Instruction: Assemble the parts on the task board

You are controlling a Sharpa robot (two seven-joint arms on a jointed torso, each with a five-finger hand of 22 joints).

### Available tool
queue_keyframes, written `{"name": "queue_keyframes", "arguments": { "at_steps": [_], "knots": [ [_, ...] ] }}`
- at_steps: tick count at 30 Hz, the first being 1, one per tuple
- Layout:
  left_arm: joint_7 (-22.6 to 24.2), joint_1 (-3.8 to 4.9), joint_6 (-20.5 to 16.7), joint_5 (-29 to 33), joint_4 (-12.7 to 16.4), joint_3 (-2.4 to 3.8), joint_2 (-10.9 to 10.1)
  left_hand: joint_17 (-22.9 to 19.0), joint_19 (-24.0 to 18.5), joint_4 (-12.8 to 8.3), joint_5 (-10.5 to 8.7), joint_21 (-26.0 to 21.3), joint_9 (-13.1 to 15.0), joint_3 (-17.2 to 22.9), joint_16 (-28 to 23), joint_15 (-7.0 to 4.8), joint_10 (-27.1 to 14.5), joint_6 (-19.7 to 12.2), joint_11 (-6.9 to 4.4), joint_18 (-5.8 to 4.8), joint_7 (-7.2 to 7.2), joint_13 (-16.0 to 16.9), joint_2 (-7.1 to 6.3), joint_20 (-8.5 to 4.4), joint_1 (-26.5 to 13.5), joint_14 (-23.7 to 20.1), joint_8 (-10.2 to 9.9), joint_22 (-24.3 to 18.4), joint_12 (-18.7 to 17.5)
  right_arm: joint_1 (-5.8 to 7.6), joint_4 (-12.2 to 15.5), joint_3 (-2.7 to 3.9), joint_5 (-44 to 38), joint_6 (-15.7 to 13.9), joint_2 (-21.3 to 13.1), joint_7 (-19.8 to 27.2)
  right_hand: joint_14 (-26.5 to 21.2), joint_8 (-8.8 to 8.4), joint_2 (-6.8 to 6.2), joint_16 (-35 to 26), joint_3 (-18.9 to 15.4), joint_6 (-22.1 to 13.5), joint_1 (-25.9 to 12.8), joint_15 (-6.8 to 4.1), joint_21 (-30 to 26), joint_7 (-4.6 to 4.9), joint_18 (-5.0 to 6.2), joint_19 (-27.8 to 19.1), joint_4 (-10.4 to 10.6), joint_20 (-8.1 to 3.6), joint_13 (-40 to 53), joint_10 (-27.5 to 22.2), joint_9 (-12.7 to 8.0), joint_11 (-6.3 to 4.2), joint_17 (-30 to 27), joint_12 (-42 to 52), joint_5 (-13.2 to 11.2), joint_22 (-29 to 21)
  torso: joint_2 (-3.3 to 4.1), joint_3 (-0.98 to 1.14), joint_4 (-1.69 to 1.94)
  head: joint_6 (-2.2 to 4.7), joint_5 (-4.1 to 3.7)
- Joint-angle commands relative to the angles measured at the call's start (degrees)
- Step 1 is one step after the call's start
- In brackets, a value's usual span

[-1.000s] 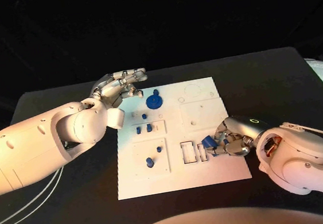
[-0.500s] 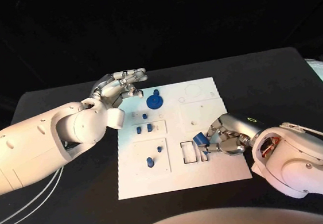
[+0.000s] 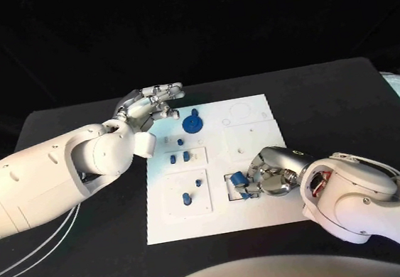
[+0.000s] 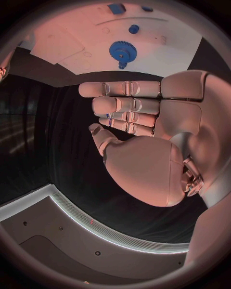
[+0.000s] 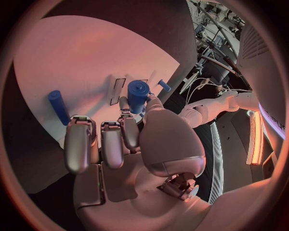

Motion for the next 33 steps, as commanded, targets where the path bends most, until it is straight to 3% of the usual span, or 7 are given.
{"name": "queue_keyframes", "arguments": {
  "at_steps": [1, 6, 11, 13, 21, 27, 33],
  "knots": [
    [0.24, 0.02, 1.00, -0.09, 0.14, 0.03, 0.17, -0.07, 0.04, -0.02, 0.07, -0.18, -0.03, -0.26, -0.20, -0.12, -0.28, -0.33, -0.02, 1.11, 0.07, 0.05, 0.03, 0.35, 0.33, -0.42, -0.05, -0.06, 0.18, 0.01, -0.13, 0.00, 0.03, 2.83, 0.25, -0.40, 4.02, 0.43, -0.03, 0.02, -0.64, -0.05, -0.92, -0.49, 0.23, -0.25, -1.05, 0.13, 0.01, -0.04, -1.32, 0.13, 0.19, -0.01, 4.01, 0.00, -0.57, 0.07, -0.01, 0.01, -0.01, -0.09, 0.09],
    [0.24, 0.02, 1.00, 0.05, 0.11, 0.03, 0.20, -0.07, 0.04, -0.02, 0.07, -0.18, -0.03, -0.26, -0.20, -0.12, -0.28, -0.33, -0.02, 1.11, 0.07, 0.05, 0.03, 0.35, 0.33, -0.42, -0.05, -0.06, 0.18, 0.03, -0.35, 0.00, -0.78, 2.65, 0.46, -0.49, 4.00, 0.59, 0.24, -0.05, -2.31, -0.05, -2.62, -0.58, 0.19, -0.38, -1.03, 0.08, -0.04, -0.10, -1.38, 0.05, 1.08, -0.11, 3.91, -0.50, -3.71, 0.04, 0.00, 0.03, -0.05, -0.11, 0.12],
    [0.23, 0.02, 0.98, 0.09, 0.12, 0.03, 0.19, -0.07, 0.04, -0.02, 0.07, -0.18, -0.03, -0.26, -0.20, -0.12, -0.28, -0.33, -0.02, 1.11, 0.07, 0.05, 0.03, 0.35, 0.33, -0.42, -0.05, -0.06, 0.18, 0.04, -0.56, -0.01, -1.58, 1.69, 0.58, -0.50, 3.83, 0.50, -0.37, -0.51, -6.21, -0.64, -7.13, -0.52, -0.09, -0.29, -0.96, -0.14, -0.04, -0.15, -3.11, -1.12, 2.18, 0.01, 3.17, -3.21, -16.62, -0.34, 0.04, 0.05, -0.06, -0.12, 0.18],
    [0.22, 0.02, 0.98, 0.09, 0.11, 0.03, 0.19, -0.07, 0.04, -0.02, 0.07, -0.18, -0.03, -0.26, -0.20, -0.12, -0.28, -0.33, -0.02, 1.11, 0.07, 0.05, 0.03, 0.35, 0.33, -0.42, -0.05, -0.06, 0.18, 0.04, -0.61, -0.01, -1.80, 1.28, 0.62, -0.46, 3.78, 0.42, -0.85, -0.64, -7.13, -0.93, -8.47, -0.43, -0.26, -0.19, -0.91, -0.28, 0.04, -0.10, -4.22, -1.83, 2.51, 0.12, 3.01, -4.75, -19.22, -0.57, 0.01, 0.05, -0.07, -0.09, 0.19],
    [0.20, 0.02, 0.99, 0.10, 0.07, 0.03, 0.21, -0.07, 0.04, -0.02, 0.07, -0.18, -0.03, -0.26, -0.20, -0.12, -0.28, -0.33, -0.02, 1.11, 0.07, 0.05, 0.03, 0.35, 0.33, -0.42, -0.05, -0.06, 0.18, 0.04, -0.42, -0.01, -2.21, 0.67, 0.63, -0.21, 3.81, 0.54, -1.70, -0.63, -7.48, -0.89, -9.76, -0.40, -0.28, -0.20, -0.91, -0.29, -0.08, -0.05, -4.51, -1.96, 3.12, 0.09, 3.11, -5.42, -19.39, -0.53, 0.03, 0.09, -0.05, -0.12, 0.16],
    [0.19, 0.02, 1.04, 0.10, 0.03, 0.03, 0.24, -0.07, 0.04, -0.02, 0.07, -0.18, -0.03, -0.26, -0.20, -0.12, -0.28, -0.33, -0.02, 1.11, 0.07, 0.05, 0.03, 0.35, 0.33, -0.42, -0.05, -0.06, 0.18, 0.04, -0.34, -0.01, -2.71, 1.29, 0.70, -0.13, 3.86, 0.87, -0.32, -0.59, -4.02, -0.56, 1.03, -0.64, -0.15, -0.45, -0.95, -0.19, -4.34, -0.21, -4.19, -1.61, 4.23, -0.17, 3.27, -5.53, -14.52, -0.22, 0.03, 0.09, -0.07, -0.16, 0.13],
    [0.16, 0.02, 1.08, 0.10, 0.00, 0.03, 0.29, -0.26, 0.06, -0.07, 0.07, -0.36, -0.02, -0.52, -0.20, -0.09, -0.47, -0.42, 0.00, 1.12, 0.10, 0.06, 0.10, 0.39, 0.32, -0.55, 0.00, -0.18, 0.40, 0.04, -1.03, -0.04, -4.21, 1.75, 1.26, -0.24, 3.91, 1.34, 1.51, -0.49, -0.64, -0.05, 8.33, -0.89, 0.05, -0.76, -1.04, -0.04, -8.60, -0.40, -4.54, -1.63, 5.04, -0.50, 3.52, -6.28, -17.36, 0.25, 0.06, 0.12, -0.02, -0.35, 0.14]
  ]
}}
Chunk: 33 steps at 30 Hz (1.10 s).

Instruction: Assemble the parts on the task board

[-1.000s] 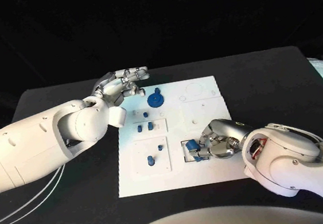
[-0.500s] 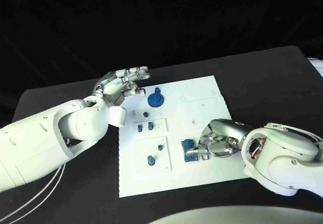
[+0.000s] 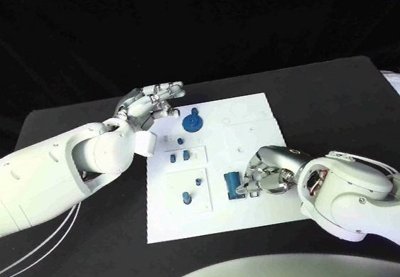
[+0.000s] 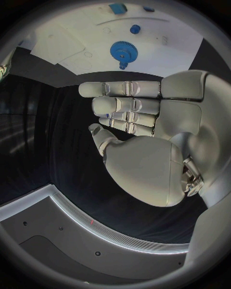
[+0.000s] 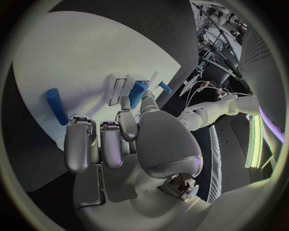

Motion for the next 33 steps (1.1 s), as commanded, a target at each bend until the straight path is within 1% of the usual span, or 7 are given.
{"name": "queue_keyframes", "arguments": {
  "at_steps": [1, 7, 15, 18, 21, 29, 33],
  "knots": [
    [0.23, 0.02, 1.05, 0.06, 0.06, 0.03, 0.15, -0.05, 0.06, 0.09, 0.07, -0.36, -0.02, -0.36, -0.20, 0.12, -0.47, -0.42, 0.00, 1.12, 0.10, 0.06, 0.10, 0.39, 0.32, -0.34, 0.00, -0.05, 0.26, -0.04, -0.51, -0.06, -2.35, 0.81, 0.41, -0.07, 3.89, 0.27, 1.14, -0.14, 0.50, 0.26, 2.28, -0.54, 0.08, -0.21, -1.05, -0.02, -0.80, -0.41, -0.40, 0.07, 0.20, -0.66, 3.51, -0.42, -0.51, 0.14, 0.03, 0.03, 0.03, -0.12, 0.03],
    [0.16, 0.02, 1.10, 0.06, 0.04, 0.03, 0.14, -0.05, 0.06, 0.09, 0.07, -0.36, -0.02, -0.36, -0.20, 0.12, -0.47, -0.42, 0.00, 1.12, 0.10, 0.06, 0.10, 0.39, 0.32, -0.34, 0.00, -0.05, 0.26, -0.04, -0.68, -0.11, -2.21, 0.56, 0.42, -0.01, 3.90, 0.32, 1.23, -0.13, 0.46, 0.34, 1.80, -0.53, 0.11, -0.15, -1.07, 0.01, -0.55, -0.42, -0.39, 0.17, 0.34, -0.62, 3.55, -0.44, -0.55, 0.21, -0.01, 0.01, 0.04, -0.27, 0.08],
    [0.09, 0.02, 1.18, 0.05, 0.06, 0.03, -0.06, -0.05, 0.06, 0.09, 0.07, -0.36, -0.02, -0.36, -0.20, 0.12, -0.47, -0.42, 0.00, 1.12, 0.10, 0.06, 0.10, 0.39, 0.32, -0.34, 0.00, -0.05, 0.26, -0.05, 1.36, -0.08, -0.65, -1.94, -2.31, 0.68, 3.90, 0.04, 0.21, -0.15, -0.80, -0.14, -1.22, -0.36, 0.02, 0.09, -1.05, -0.05, 1.34, -0.32, -0.21, 0.39, 0.64, -0.40, 3.55, -0.45, 0.60, 0.08, 0.00, 0.04, -0.12, -0.19, 0.19],
    [0.06, 0.02, 1.15, 0.05, 0.08, 0.02, -0.16, -0.05, 0.06, 0.09, 0.07, -0.36, -0.02, -0.36, -0.20, 0.12, -0.47, -0.42, 0.00, 1.12, 0.10, 0.06, 0.10, 0.39, 0.32, -0.34, 0.00, -0.05, 0.26, 0.08, 2.55, -0.02, 1.56, -3.26, -4.70, 2.33, 3.93, -0.84, 0.25, -0.05, -0.67, -1.31, -1.19, -0.15, -0.05, 0.48, -1.03, -0.10, 1.63, -0.25, -1.09, -0.22, 0.43, -0.10, 3.79, -1.75, 1.64, 0.00, -0.06, -0.06, -0.20, -0.12, 0.07],
    [0.06, 0.01, 1.14, -0.04, 0.14, 0.02, -0.23, -0.05, 0.06, 0.09, 0.07, -0.36, -0.02, -0.36, -0.20, 0.12, -0.47, -0.42, 0.00, 1.12, 0.10, 0.06, 0.10, 0.39, 0.32, -0.34, 0.00, -0.05, 0.26, 0.55, 3.42, 0.01, 2.57, -3.81, -7.29, 3.43, 4.00, -2.05, 0.69, 0.21, 0.14, -2.34, 0.16, 0.15, -0.08, 0.93, -1.03, -0.15, 1.24, -0.04, -2.53, -1.23, -0.07, 0.27, 4.31, -3.89, 4.42, -0.02, -0.05, -0.16, -0.28, 0.12, -0.23],
    [0.08, 0.01, 1.30, -0.42, 0.25, 0.01, -0.30, -0.05, 0.06, 0.09, 0.07, -0.36, -0.02, -0.36, -0.20, 0.12, -0.47, -0.42, 0.00, 1.12, 0.10, 0.06, 0.10, 0.39, 0.32, -0.34, 0.00, -0.05, 0.26, 1.20, 3.30, 0.05, -0.84, -2.35, -12.44, 3.31, 4.05, -3.05, 0.76, 0.39, 0.54, -2.78, 0.81, 0.39, 0.00, 1.28, -1.07, -0.11, 1.12, 0.19, -3.33, -1.69, -0.72, 0.53, 4.67, -5.10, 4.98, 0.18, -0.04, -0.21, -0.78, 0.45, -0.57],
    [0.09, 0.00, 1.42, -0.45, 0.21, 0.01, -0.26, -0.05, 0.06, 0.09, 0.07, -0.36, -0.02, -0.36, -0.20, 0.12, -0.47, -0.42, 0.00, 1.12, 0.10, 0.06, 0.10, 0.39, 0.32, -0.34, 0.00, -0.05, 0.26, 1.21, 2.39, 0.04, -2.09, -0.15, -13.07, 2.12, 4.02, -3.27, 0.84, 0.35, 0.47, -2.27, 0.30, 0.48, -0.07, 1.31, -1.04, -0.17, 1.67, 0.31, -3.75, -1.84, -0.98, 0.60, 4.63, -5.73, 4.61, 0.07, -0.09, -0.21, -0.73, 0.52, -0.87]
  ]
}}
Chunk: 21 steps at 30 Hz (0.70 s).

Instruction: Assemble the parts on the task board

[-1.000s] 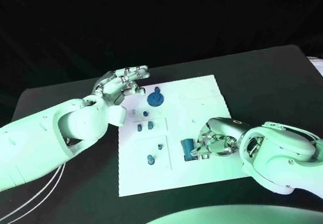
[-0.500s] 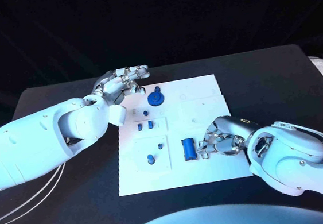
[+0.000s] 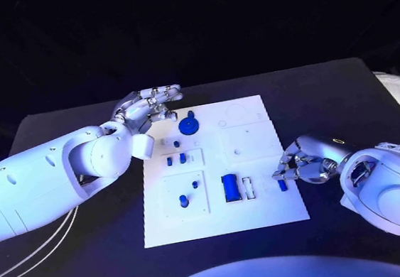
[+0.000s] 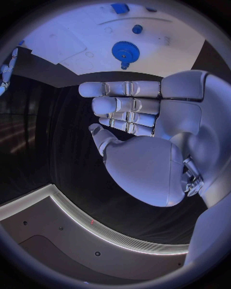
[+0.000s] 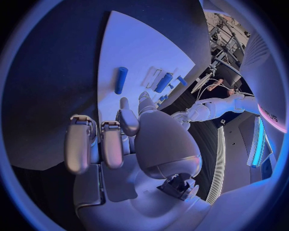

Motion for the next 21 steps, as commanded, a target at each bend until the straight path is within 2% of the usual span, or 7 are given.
{"name": "queue_keyframes", "arguments": {
  "at_steps": [1, 6, 11, 21],
  "knots": [
    [0.23, 0.01, 1.29, -0.36, 0.12, 0.03, 0.07, -0.06, 0.06, 0.09, 0.07, -0.36, -0.02, -0.36, -0.20, 0.11, -0.46, -0.41, 0.01, 1.12, 0.10, 0.06, 0.10, 0.39, 0.32, -0.34, 0.00, -0.06, 0.05, -0.07, -0.72, -0.02, -2.76, 2.78, -0.20, -0.51, 4.02, -0.30, 0.18, 0.13, 0.10, 0.27, -0.19, 0.48, -0.08, 0.13, -1.03, -0.18, 0.40, 0.33, -0.42, -0.51, -0.20, 0.07, 4.67, -0.58, -0.13, -0.07, -0.01, -0.04, -0.03, 0.12, -0.25],
    [0.21, -0.02, 1.37, -0.37, 0.08, 0.03, 0.10, -0.06, 0.06, 0.09, 0.07, -0.36, -0.02, -0.36, -0.20, 0.11, -0.46, -0.41, 0.01, 1.12, 0.10, 0.06, 0.10, 0.39, 0.32, -0.34, 0.00, -0.06, 0.05, -0.27, -1.62, -0.02, -3.93, 3.89, 0.03, -1.15, 4.01, -0.33, 0.15, 0.11, 0.07, 0.89, -0.45, 0.45, -0.08, 0.00, -1.02, -0.18, 0.77, 0.35, -0.43, -0.44, -0.34, -0.01, 4.66, -0.65, 0.03, -0.05, 0.03, 0.02, 0.12, 0.03, -0.22],
    [0.20, -0.04, 1.36, -0.38, 0.07, 0.03, 0.07, -0.06, 0.06, 0.09, 0.07, -0.36, -0.02, -0.36, -0.20, 0.11, -0.46, -0.41, 0.01, 1.12, 0.10, 0.06, 0.10, 0.39, 0.32, -0.34, 0.00, -0.06, 0.05, -0.55, -2.30, -0.04, -4.91, 4.38, 0.82, -1.43, 3.99, -0.34, 0.08, 0.06, 0.03, 1.22, -0.61, 0.42, -0.10, -0.08, -1.01, -0.20, 0.98, 0.35, -0.44, -0.40, -0.40, -0.06, 4.57, -0.69, 0.10, -0.09, 0.04, -0.04, 0.04, 0.05, -0.06],
    [0.18, -0.05, 1.35, -0.38, 0.05, 0.03, 0.06, -0.06, 0.06, 0.09, 0.07, -0.36, -0.02, -0.36, -0.20, 0.11, -0.46, -0.41, 0.01, 1.12, 0.10, 0.06, 0.10, 0.39, 0.32, -0.34, 0.00, -0.06, 0.05, -1.10, -3.52, -0.08, -6.08, 6.76, 2.55, -1.77, 3.96, -0.31, 0.04, -0.01, 0.04, 1.63, -0.68, 0.36, -0.13, -0.21, -0.99, -0.22, 1.16, 0.32, -0.39, -0.32, -0.44, -0.15, 4.48, -0.65, 0.22, -0.13, 0.04, -0.01, -0.03, -0.20, 0.25]
  ]
}}
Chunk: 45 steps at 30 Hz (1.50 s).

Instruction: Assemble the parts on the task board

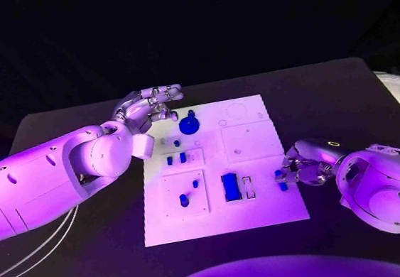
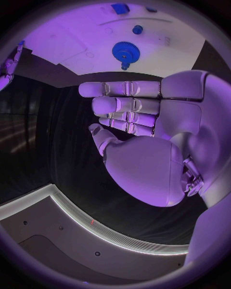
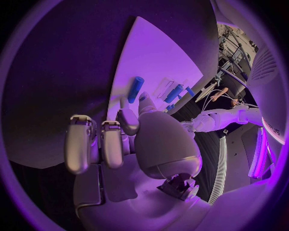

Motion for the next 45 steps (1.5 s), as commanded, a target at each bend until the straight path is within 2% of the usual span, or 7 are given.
{"name": "queue_keyframes", "arguments": {
  "at_steps": [1, 18, 22, 29, 37, 41, 45],
  "knots": [
    [0.23, 0.00, 1.06, -0.23, 0.08, 0.03, 0.03, -0.07, 0.06, 0.09, 0.07, -0.36, -0.02, -0.36, -0.20, 0.11, -0.47, -0.41, 0.00, 1.12, 0.10, 0.06, 0.10, 0.39, 0.32, -0.35, 0.00, -0.07, 0.05, -0.19, -0.23, -0.03, -1.93, 3.22, 0.30, -0.62, 3.96, -0.20, 0.04, 0.00, -0.03, 0.58, -0.67, 0.37, -0.13, 0.02, -0.99, -0.22, 0.43, 0.32, 0.06, -0.32, -0.08, -0.16, 4.50, -0.27, 0.22, -0.05, 0.01, 0.03, -0.10, -0.08, 0.13],
    [0.20, -0.03, 1.14, -0.24, 0.03, 0.03, 0.25, -0.07, 0.06, 0.09, 0.07, -0.36, -0.02, -0.36, -0.20, 0.11, -0.47, -0.41, 0.00, 1.12, 0.10, 0.06, 0.10, 0.39, 0.32, -0.35, 0.00, -0.07, 0.05, -0.36, -0.79, -0.33, -15.55, 13.95, 2.81, -1.26, 3.95, -0.18, -0.76, -0.07, 0.80, 2.18, 1.54, -0.14, 0.06, -0.61, -1.08, -0.12, -0.59, -0.05, -0.22, -0.20, 0.04, -0.74, 4.52, -0.84, -1.09, 0.44, -0.02, 0.04, 0.01, -0.32, 0.29],
    [0.21, -0.05, 1.17, -0.24, -0.03, 0.03, 0.25, -0.07, 0.06, 0.09, 0.07, -0.36, -0.02, -0.36, -0.20, 0.11, -0.47, -0.41, 0.00, 1.12, 0.10, 0.06, 0.10, 0.39, 0.32, -0.35, 0.00, -0.07, 0.05, -0.51, -1.03, -0.49, -17.71, 15.38, 3.51, -1.28, 3.97, -0.28, -0.73, -0.03, 1.96, 2.64, 3.06, -0.28, 0.07, -0.79, -1.10, -0.11, -1.42, -0.19, -0.09, -0.09, 0.13, -0.90, 4.67, -0.80, -4.02, 0.53, -0.05, 0.01, -0.03, -0.37, 0.36],
    [0.18, -0.07, 1.20, -0.24, -0.02, 0.03, 0.31, -0.07, 0.06, 0.09, 0.07, -0.36, -0.02, -0.36, -0.20, 0.11, -0.47, -0.41, 0.00, 1.12, 0.10, 0.06, 0.10, 0.39, 0.32, -0.35, 0.00, -0.07, 0.05, -0.60, -1.22, -0.58, -19.59, 16.06, 4.36, -1.29, 4.00, -0.56, -1.08, 0.02, 4.05, 3.03, 5.79, -0.49, 0.08, -1.01, -1.12, -0.10, -3.27, -0.41, 0.10, -0.16, 0.26, -1.13, 4.87, -0.81, -4.31, 0.63, -0.02, -0.05, -0.04, -0.32, 0.18],
    [0.17, -0.08, 1.20, -0.24, -0.02, 0.03, 0.30, -0.07, 0.06, 0.09, 0.07, -0.36, -0.02, -0.36, -0.20, 0.11, -0.47, -0.41, 0.00, 1.12, 0.10, 0.06, 0.10, 0.39, 0.32, -0.35, 0.00, -0.07, 0.05, -0.62, -0.95, -0.61, -18.49, 11.93, 4.54, -1.33, 3.99, -1.17, -0.53, -0.05, 9.00, 3.45, 9.64, -0.72, 0.07, -1.12, -1.12, -0.08, -6.16, -0.67, 0.00, -0.48, 0.23, -1.34, 4.87, -1.35, -0.40, 0.71, -0.03, 0.00, -0.04, -0.16, 0.13],
    [0.17, -0.09, 1.23, -0.25, -0.02, 0.03, 0.27, -0.07, 0.06, 0.09, 0.07, -0.36, -0.02, -0.36, -0.20, 0.11, -0.47, -0.41, 0.00, 1.12, 0.10, 0.06, 0.10, 0.39, 0.32, -0.35, 0.00, -0.07, 0.05, -0.63, -0.22, -0.59, -14.23, 5.43, 4.23, -1.31, 3.98, -1.62, -0.48, -0.11, 12.97, 3.07, 9.97, -0.52, 0.02, -0.70, -1.12, -0.10, -7.25, -0.66, -0.24, -0.66, 0.36, -1.14, 4.85, -1.89, 1.82, 0.65, -0.01, 0.06, -0.07, -0.17, 0.19],
    [0.16, -0.11, 1.26, -0.25, -0.01, 0.03, 0.26, -0.09, 0.07, 0.08, 0.07, -0.38, -0.02, -0.38, -0.20, 0.11, -0.49, -0.42, 0.01, 1.12, 0.10, 0.06, 0.12, 0.39, 0.33, -0.36, 0.01, -0.08, 0.08, -0.62, 0.79, -0.51, -9.86, -0.80, 3.86, -1.11, 4.00, -2.27, -2.93, -0.07, 18.56, 2.73, 7.95, -0.12, -0.02, -0.21, -1.13, -0.14, -7.78, -0.30, -0.51, -0.91, 0.52, -0.58, 5.03, -2.54, 6.35, 0.66, -0.03, 0.02, -0.07, -0.18, 0.10]
  ]
}}
